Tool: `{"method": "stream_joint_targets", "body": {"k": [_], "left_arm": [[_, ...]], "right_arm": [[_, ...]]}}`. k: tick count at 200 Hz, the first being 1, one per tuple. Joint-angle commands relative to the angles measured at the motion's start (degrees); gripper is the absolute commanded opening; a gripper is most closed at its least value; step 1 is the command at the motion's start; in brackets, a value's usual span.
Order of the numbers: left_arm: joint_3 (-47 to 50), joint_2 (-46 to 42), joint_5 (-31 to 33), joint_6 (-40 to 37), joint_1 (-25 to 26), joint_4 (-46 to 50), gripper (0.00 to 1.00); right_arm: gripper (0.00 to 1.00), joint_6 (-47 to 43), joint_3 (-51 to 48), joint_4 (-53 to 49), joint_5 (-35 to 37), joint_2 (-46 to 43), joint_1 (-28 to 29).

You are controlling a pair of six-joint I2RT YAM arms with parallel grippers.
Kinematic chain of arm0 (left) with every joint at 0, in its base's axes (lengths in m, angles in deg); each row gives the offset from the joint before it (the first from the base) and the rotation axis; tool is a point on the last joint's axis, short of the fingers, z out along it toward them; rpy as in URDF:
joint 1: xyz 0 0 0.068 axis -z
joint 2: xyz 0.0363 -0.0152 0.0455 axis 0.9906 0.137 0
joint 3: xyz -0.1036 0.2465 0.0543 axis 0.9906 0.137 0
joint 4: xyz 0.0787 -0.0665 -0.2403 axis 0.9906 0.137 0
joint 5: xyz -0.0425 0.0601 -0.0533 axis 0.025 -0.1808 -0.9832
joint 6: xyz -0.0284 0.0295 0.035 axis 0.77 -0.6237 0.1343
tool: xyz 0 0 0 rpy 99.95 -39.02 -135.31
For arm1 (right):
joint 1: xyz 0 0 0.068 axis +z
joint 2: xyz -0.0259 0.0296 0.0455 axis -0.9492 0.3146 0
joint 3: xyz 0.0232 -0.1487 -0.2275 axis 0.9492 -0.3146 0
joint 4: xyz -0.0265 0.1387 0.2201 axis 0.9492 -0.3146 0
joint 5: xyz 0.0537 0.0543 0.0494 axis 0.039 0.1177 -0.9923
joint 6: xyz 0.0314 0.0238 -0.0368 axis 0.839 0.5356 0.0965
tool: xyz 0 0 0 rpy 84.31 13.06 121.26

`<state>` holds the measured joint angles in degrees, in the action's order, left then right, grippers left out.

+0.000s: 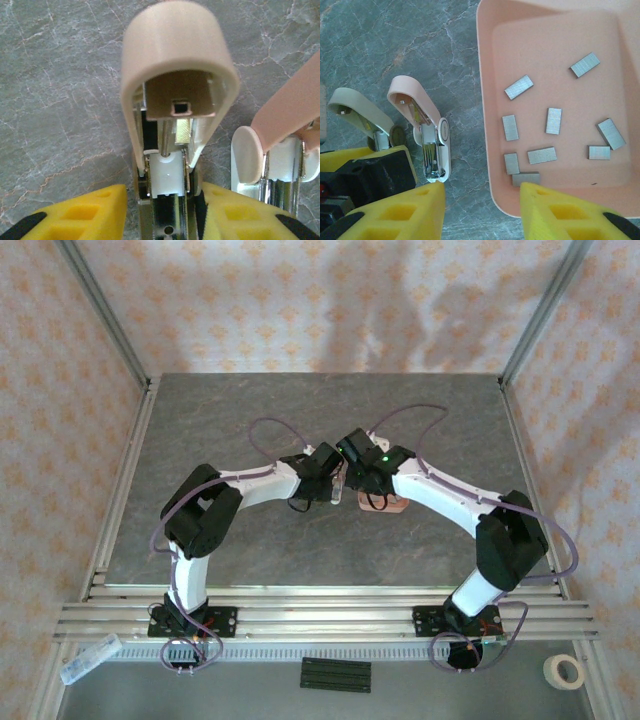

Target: Load the staples into the stapler

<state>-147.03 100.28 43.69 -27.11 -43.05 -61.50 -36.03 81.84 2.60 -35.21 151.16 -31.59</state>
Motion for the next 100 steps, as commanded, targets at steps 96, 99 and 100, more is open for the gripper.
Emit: {"method": "stream_joint_targets", "body": {"k": [96,99,100], "left_arm": [[2.7,-4.9,-0.6,2.4,-0.1,2.7,0.47],[2.7,-5.1,-0.5,2.6,-0.2,2.7,0.47],[2.7,-5.2,-0.5,2.6,-0.2,2.7,0.48]], "right_arm": [[0.43,0.7,-1.9,1.0,1.7,-3.0,-0.3],[0.43,0.6,-1.7,0.8,1.7,-3.0,-0.3],[0.43,0.6,-1.7,0.8,1.7,-3.1,-0.3]]}}
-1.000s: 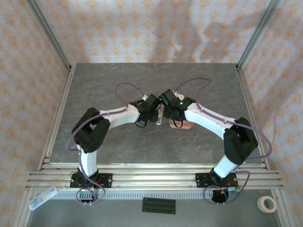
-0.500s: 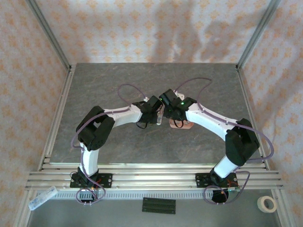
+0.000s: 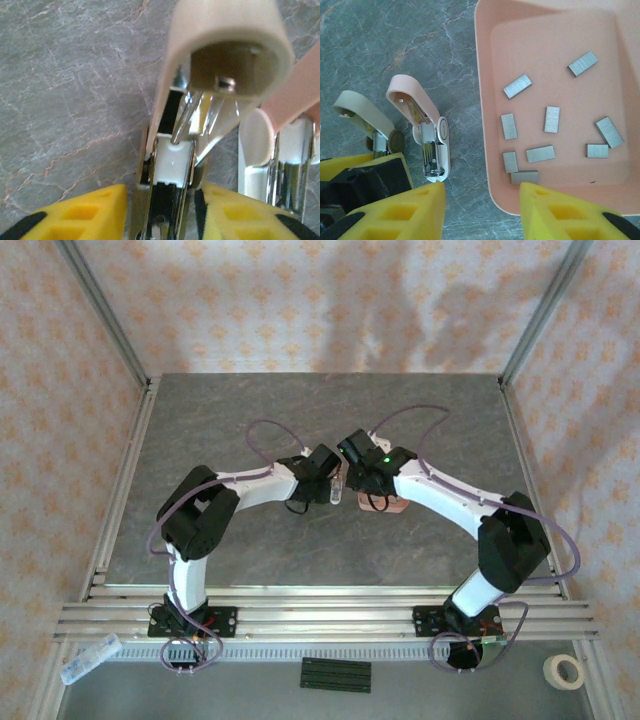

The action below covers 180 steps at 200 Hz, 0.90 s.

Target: Load the staples into the stapler

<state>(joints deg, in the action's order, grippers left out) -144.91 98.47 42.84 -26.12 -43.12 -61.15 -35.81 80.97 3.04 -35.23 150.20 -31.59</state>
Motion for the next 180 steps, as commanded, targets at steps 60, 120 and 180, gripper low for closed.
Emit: {"method": "stream_joint_targets", "body": {"k": [60,120,180], "left_arm": [[1.3,-8.8,2.4,4.1,0.0,1.5,0.65],[8.4,-19.2,7.0,4.8,0.1,-1.4,0.75],[21.1,-29.7,10.9,4.0,0.1,-12.3,0.81]], "right_arm": [[0.44,-3.4,0.4,-0.6,0.0,-3.6,-1.5],[0.42,-6.0,-2.8,0.0,-5.4,-4.6,-6.7],[0.31,-11.8,0.5,-2.1,-10.9,3.1,-11.8]]}}
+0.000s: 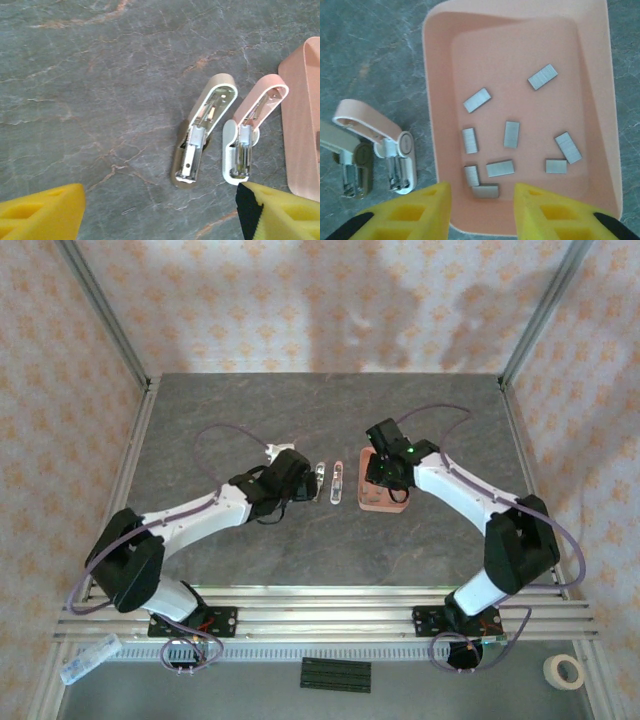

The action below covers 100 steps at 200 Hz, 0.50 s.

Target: Load the staples into the stapler

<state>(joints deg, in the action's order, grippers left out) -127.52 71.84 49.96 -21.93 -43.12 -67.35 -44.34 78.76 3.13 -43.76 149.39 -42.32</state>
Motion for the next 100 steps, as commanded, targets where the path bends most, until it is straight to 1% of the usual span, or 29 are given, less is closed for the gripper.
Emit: {"method": "stream_joint_targets", "body": {"k": [1,39,43,67,100], "left_arm": [[3.9,-3.2,3.9,-0.3,0.1,-6.3,0.81],[9.1,-7.1,5.9,-4.9,0.0,-12.6,0.81],[9.4,-7.4,6.0,-6.8,0.0,-13.1,0.81],[11.2,-8.8,5.7,-10.6,0.0,-15.7,0.82],[13.8,-10.2,7.4,-11.7,-0.1,-18.2,0.83]], "right_arm": [[0.31,-3.4,2.9,-2.2,-2.3,4.1,-1.2],[0.3,-3.6,7.0,-4.3,0.1,10.1,-1.3],[0.31,-3.4,7.2,-4.3,0.5,10.6,-1.3],[0.32,-3.4,9.3,-5.4,2.6,14.0,-1.6],[0.34,-4.9,13.3,-8.3,3.9,19.2,-2.3]]}}
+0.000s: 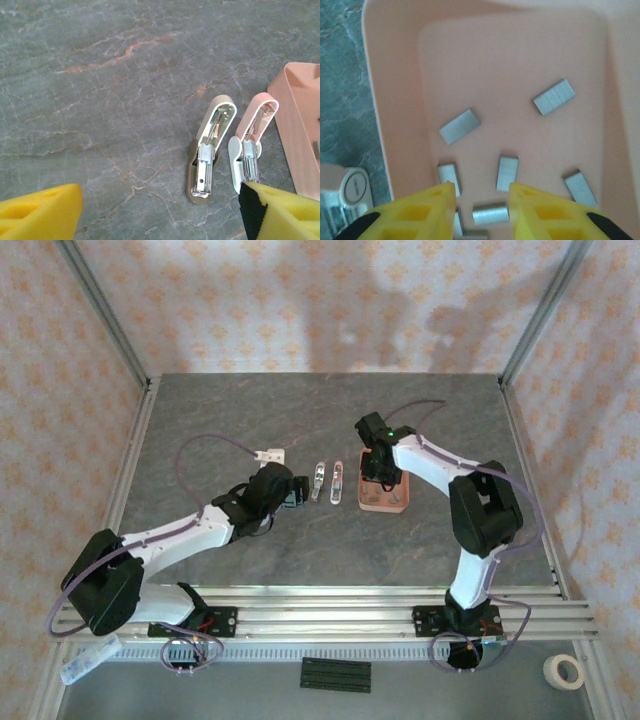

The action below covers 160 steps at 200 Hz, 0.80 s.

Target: Load the staples into the stapler

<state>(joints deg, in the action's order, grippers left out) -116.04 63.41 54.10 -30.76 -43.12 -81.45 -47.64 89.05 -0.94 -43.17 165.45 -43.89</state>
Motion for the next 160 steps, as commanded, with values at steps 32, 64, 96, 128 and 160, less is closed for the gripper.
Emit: {"method": "stream_joint_targets", "body": {"k": [32,64,96,128,160], "left_arm": [[7.2,-3.5,4.5,-1.7,-0.1,-9.8,0.84],[10.1,-4.6,5.9,-1.5,-0.1,-13.2,0.84],[9.6,-3.6,5.6,-3.0,-0.1,-13.8,0.84],[9.0,-2.7,4.6,-3.1,-0.1,-13.4,0.84],[9.7,-2.9,4.6,-2.5,-0.1,-13.2,0.84]], "right_arm": [[0.34,-2.0,3.7,-4.8,3.6,5.1,-1.4],[0.33,-1.0,3.2,-4.5,1.3,5.8,-1.9],[0.3,0.6,1.4,-2.4,-1.5,6.4,-1.9],[0.3,0.8,1.6,-2.7,0.3,7.7,-1.9],[0.3,0.6,2.2,-3.6,3.0,8.2,-1.9]]}}
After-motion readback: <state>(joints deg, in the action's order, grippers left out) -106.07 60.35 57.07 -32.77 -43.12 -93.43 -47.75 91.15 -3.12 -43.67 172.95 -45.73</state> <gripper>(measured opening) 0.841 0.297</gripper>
